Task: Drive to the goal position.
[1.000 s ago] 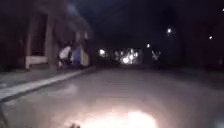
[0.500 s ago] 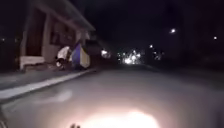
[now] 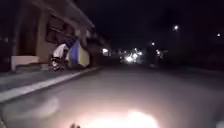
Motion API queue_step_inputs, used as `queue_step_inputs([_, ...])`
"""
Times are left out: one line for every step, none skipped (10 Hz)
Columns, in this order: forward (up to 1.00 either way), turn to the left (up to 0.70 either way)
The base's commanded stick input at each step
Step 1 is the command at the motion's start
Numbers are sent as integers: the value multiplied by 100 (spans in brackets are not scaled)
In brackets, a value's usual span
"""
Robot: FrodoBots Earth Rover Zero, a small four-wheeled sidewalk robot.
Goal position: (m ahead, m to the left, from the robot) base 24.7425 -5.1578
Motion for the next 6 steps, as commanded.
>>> queue_step_inputs([100,-27])
queue_step_inputs([100,-22])
queue_step_inputs([100,-5])
queue_step_inputs([100,0])
queue_step_inputs([100,0])
queue_step_inputs([100,0])
